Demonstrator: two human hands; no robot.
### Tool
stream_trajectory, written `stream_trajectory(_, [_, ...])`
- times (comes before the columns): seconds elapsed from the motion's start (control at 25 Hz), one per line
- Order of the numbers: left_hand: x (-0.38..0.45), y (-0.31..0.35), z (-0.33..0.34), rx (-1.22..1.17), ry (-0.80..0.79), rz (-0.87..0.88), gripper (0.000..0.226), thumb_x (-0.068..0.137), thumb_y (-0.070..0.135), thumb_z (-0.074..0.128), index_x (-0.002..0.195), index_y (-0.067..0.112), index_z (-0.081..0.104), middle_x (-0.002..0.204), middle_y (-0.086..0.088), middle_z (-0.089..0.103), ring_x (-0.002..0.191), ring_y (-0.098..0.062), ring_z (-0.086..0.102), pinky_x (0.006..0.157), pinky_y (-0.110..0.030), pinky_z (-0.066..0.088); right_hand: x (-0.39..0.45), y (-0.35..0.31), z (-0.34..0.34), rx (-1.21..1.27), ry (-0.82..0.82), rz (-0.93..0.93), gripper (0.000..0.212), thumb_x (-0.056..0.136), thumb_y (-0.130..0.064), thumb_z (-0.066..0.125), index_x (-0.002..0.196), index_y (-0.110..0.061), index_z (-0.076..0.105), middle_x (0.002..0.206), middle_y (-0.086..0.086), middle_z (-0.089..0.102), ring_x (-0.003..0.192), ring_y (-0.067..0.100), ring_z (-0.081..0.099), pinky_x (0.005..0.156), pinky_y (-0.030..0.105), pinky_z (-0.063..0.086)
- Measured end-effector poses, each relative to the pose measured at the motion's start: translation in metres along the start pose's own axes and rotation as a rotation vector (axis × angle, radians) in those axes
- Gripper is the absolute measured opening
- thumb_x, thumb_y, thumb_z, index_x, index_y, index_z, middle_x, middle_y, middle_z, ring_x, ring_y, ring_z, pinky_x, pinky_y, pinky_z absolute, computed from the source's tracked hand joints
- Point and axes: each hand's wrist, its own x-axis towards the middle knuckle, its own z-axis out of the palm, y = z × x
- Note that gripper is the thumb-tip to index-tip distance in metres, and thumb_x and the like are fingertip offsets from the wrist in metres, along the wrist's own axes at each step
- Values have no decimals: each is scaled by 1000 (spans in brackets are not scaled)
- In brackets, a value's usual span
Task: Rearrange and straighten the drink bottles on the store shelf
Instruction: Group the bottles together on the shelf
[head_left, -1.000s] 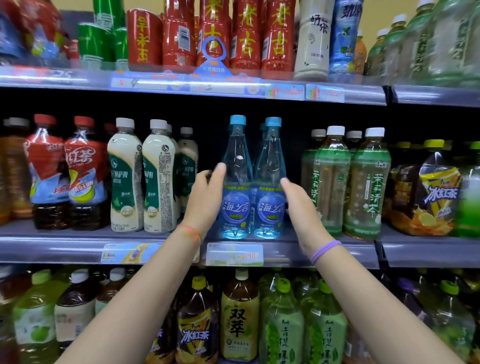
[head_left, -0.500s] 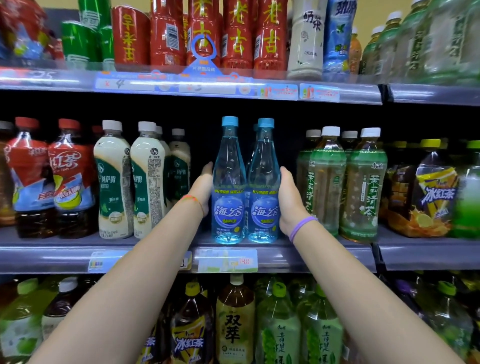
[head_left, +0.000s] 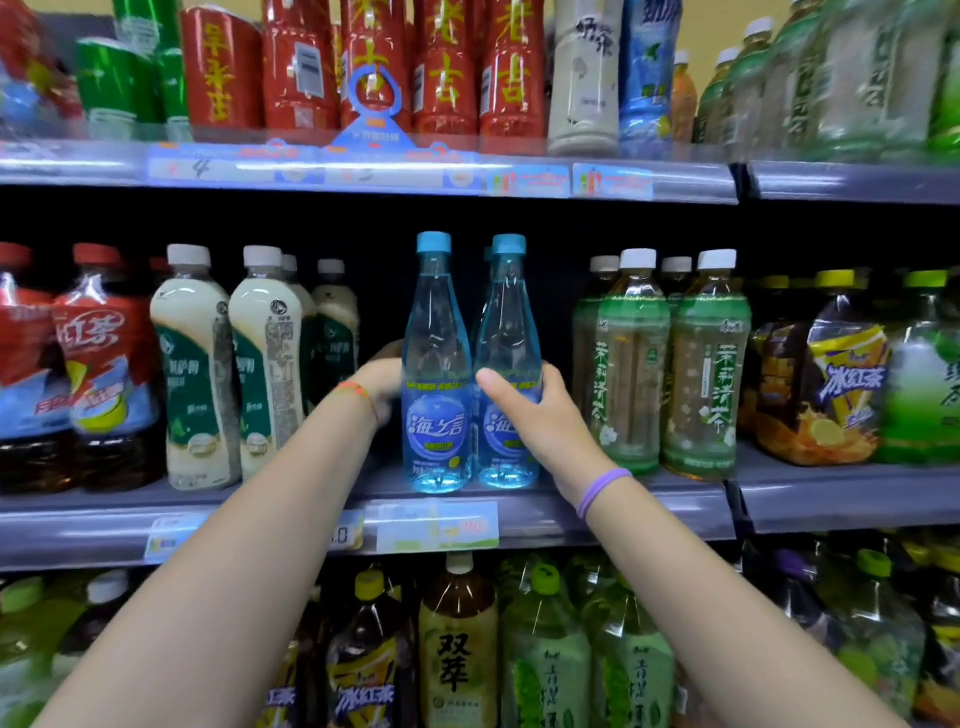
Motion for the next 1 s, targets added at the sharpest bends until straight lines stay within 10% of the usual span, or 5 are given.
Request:
stream_trajectory(0.16, [-20,-2,-11,-126,-91,-46,59,66,42,78,116,12,67,123,-15,67,117,-35,61,109,-46,43,0,4,4,13,1,6,94,72,-68,72,147,-26,35,134,-11,57,122,13,55,99,32,44])
stream_trajectory(0.32, [-52,1,-8,-141,34,21,73,78,78,52,131,27,59,124,2,69,115,-19,64,99,-40,47,-2,1,2,-10,-36,14,89,72,-63,76,144,-26,37,130,-11,60,119,11,58,89,27,46])
stream_trajectory(0.52, [-68,-25,1,260,60,308,121,57,53,90,153,29,21,138,15,54,123,0,55,108,-31,43,-4,-4,0,-84,-75,-1,90,72,-56,80,143,-24,36,129,-11,58,114,8,57,89,26,45])
stream_trajectory(0.88, [-61,-23,0,356,79,258,88,67,50,86,136,23,38,131,10,56,123,-9,54,100,-25,44,1,-6,2,-195,-88,83,113,77,-63,71,158,-19,5,159,3,29,142,23,35,106,33,33])
stream_trajectory(1.0, [-67,-21,2,434,149,293,108,68,61,79,152,23,24,151,5,43,137,-12,42,113,-33,36,-8,-7,5,-213,-3,10,106,81,-62,68,157,-18,9,160,3,27,144,21,31,110,32,29])
